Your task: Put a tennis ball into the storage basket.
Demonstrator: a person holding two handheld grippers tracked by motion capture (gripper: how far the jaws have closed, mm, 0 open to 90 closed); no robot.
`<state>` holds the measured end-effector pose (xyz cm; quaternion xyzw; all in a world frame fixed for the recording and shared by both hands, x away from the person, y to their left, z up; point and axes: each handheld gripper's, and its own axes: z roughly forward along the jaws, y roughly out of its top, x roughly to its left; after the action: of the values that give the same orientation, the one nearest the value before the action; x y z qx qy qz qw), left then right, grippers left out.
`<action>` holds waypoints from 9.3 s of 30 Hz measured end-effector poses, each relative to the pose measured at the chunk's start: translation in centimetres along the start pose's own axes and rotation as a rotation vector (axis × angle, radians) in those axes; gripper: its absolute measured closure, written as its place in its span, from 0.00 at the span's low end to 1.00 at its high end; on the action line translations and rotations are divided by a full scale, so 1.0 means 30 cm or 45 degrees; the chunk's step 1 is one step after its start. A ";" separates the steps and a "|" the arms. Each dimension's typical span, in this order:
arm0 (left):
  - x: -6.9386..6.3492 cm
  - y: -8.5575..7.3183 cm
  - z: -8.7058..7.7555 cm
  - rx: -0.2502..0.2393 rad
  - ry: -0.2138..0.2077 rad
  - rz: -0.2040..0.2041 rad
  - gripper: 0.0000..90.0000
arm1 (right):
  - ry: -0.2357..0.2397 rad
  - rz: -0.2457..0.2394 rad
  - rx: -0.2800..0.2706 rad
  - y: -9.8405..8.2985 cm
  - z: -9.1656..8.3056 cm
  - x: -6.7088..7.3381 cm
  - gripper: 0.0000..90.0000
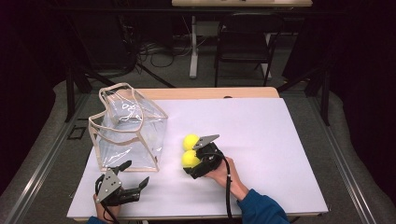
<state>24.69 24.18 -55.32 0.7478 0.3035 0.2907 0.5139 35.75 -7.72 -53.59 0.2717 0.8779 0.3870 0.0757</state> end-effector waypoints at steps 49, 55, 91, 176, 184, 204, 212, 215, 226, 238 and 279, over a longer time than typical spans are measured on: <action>0.000 0.000 -0.003 0.000 0.004 0.003 0.18 | -0.019 0.071 0.027 0.001 0.000 0.003 0.30; -0.001 0.000 -0.003 -0.001 0.004 0.004 0.18 | -0.024 0.059 0.023 0.004 -0.007 0.005 0.30; -0.001 0.001 -0.003 -0.004 0.004 0.007 0.18 | -0.063 0.000 -0.045 0.050 -0.102 0.009 0.30; -0.004 0.002 -0.004 -0.019 -0.009 0.023 0.18 | -0.121 -0.083 -0.117 0.241 -0.153 -0.066 0.30; -0.004 0.002 -0.004 -0.021 -0.007 0.022 0.18 | -0.112 -0.102 -0.116 0.271 -0.148 -0.064 0.30; -0.003 0.002 -0.006 -0.022 -0.008 0.018 0.18 | -0.067 -0.139 -0.135 0.368 -0.142 -0.052 0.30; -0.005 0.002 -0.003 -0.020 -0.006 0.024 0.18 | -0.066 -0.143 -0.138 0.394 -0.136 -0.055 0.30; -0.006 0.001 -0.002 -0.020 -0.005 0.021 0.18 | -0.062 -0.144 -0.137 0.405 -0.133 -0.058 0.30; -0.005 0.001 -0.003 -0.021 -0.008 0.027 0.18 | -0.058 -0.145 -0.154 0.430 -0.130 -0.064 0.30; -0.005 0.002 -0.006 -0.024 -0.014 0.027 0.18 | -0.051 -0.162 -0.167 0.469 -0.121 -0.054 0.30; -0.003 0.002 -0.007 -0.028 -0.014 0.027 0.18 | -0.060 -0.173 -0.198 0.566 -0.127 -0.068 0.30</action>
<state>24.50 24.22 -55.20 0.7468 0.2895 0.2953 0.5209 43.25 -1.86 -38.89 0.2136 0.8596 0.4415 0.1433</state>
